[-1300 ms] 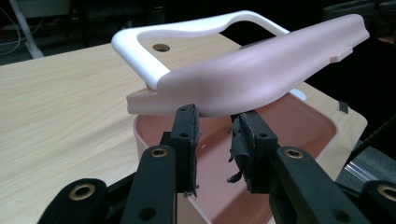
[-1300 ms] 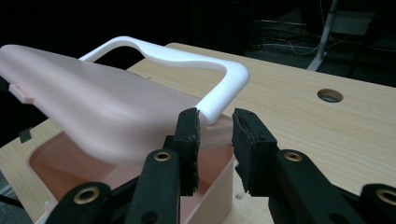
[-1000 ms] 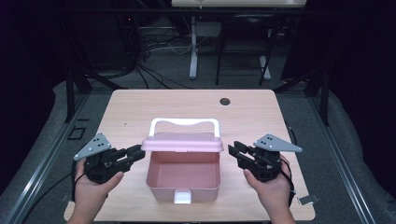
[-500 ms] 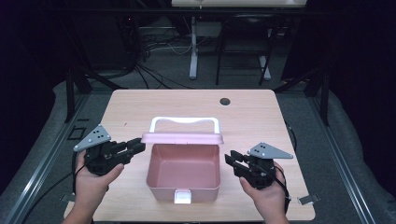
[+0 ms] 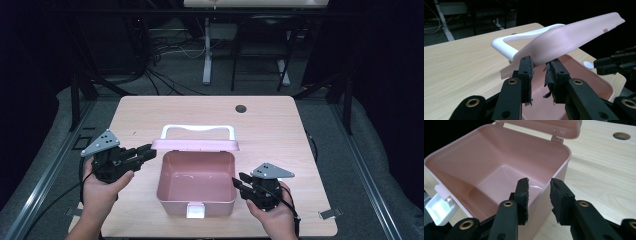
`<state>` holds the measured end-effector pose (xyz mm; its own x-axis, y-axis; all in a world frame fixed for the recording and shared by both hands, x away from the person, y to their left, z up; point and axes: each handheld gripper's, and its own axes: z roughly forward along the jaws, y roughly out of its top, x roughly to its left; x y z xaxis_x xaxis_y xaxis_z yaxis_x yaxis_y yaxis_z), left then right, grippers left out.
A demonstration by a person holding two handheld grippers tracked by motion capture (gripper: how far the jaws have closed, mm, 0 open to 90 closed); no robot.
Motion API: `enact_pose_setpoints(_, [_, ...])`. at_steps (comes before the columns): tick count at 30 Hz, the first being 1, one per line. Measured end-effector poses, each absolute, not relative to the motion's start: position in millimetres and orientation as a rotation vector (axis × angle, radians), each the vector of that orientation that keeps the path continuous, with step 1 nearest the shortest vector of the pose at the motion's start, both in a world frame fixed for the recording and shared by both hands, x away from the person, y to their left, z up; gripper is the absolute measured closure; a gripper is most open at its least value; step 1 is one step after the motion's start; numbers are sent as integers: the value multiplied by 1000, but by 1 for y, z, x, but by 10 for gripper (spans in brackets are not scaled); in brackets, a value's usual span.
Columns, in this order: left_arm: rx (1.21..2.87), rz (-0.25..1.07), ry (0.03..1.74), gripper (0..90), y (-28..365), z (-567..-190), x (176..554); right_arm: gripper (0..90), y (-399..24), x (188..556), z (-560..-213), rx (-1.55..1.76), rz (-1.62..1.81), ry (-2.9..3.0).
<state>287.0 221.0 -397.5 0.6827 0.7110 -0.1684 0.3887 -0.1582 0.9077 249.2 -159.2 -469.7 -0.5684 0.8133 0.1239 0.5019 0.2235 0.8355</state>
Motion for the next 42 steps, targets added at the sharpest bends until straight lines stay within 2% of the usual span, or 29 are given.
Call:
enact_pose_setpoints(26, [1759,349,905,742,219,-395,312,703,-153,250,-482,1209,1249,2191])
enact_pose_setpoints(42, [1737,354,921,753,217,-407,327,691,-152,249,-483,1217,1250,2175])
